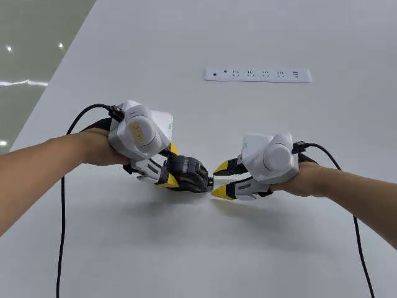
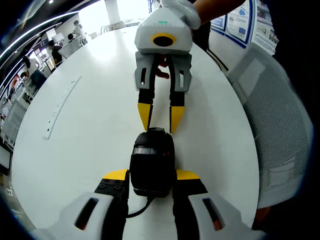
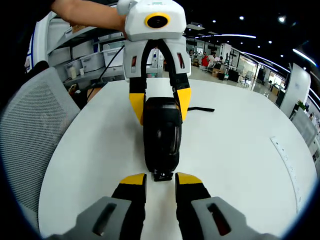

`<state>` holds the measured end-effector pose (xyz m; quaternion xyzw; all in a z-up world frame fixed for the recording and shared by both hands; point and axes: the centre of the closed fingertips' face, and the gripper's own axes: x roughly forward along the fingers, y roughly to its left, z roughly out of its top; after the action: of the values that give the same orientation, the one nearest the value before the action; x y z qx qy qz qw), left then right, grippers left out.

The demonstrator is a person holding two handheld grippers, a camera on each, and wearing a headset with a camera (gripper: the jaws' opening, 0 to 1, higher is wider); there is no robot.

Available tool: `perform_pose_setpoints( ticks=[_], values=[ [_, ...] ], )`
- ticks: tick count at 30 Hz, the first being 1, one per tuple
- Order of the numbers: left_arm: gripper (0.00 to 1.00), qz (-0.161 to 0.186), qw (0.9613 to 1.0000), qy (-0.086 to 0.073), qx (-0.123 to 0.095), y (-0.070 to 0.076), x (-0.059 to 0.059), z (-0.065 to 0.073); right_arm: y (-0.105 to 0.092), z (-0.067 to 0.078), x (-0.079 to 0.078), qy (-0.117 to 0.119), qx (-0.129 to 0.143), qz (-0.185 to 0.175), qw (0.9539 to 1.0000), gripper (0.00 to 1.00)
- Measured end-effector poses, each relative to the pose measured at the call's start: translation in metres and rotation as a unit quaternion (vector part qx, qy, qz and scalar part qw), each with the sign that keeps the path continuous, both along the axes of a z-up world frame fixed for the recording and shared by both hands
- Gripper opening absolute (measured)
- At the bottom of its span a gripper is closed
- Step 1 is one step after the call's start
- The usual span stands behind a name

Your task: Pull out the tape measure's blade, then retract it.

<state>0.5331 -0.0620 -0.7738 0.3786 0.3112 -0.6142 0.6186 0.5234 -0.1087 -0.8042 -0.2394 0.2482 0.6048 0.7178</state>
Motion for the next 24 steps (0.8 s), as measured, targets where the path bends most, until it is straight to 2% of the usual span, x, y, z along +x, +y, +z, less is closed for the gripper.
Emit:
perform_pose_setpoints(
  ticks=[2, 5, 10, 15, 24],
  values=[
    [0.30, -0.004, 1.0000, 0.000, 0.004, 0.000, 0.000, -0.001, 0.000, -0.002, 0.000, 0.003, -0.003, 0.002, 1.0000, 0.23],
    [0.29, -0.014, 0.9996, -0.001, 0.024, 0.005, 0.000, -0.008, 0.001, -0.008, -0.001, 0.006, -0.013, 0.012, 0.9998, 0.22],
    [0.28, -0.020, 0.9996, 0.000, 0.021, 0.004, 0.000, -0.011, 0.006, -0.013, 0.000, 0.009, -0.017, 0.021, 0.9996, 0.19],
    [0.28, -0.015, 0.9997, 0.003, 0.018, 0.005, 0.000, -0.011, 0.005, -0.012, 0.002, 0.026, -0.013, 0.012, 0.9995, 0.16],
    [0.26, -0.007, 0.9998, 0.003, 0.020, 0.007, 0.000, -0.009, 0.007, -0.012, 0.001, 0.020, -0.017, 0.023, 0.9994, 0.13]
  ],
)
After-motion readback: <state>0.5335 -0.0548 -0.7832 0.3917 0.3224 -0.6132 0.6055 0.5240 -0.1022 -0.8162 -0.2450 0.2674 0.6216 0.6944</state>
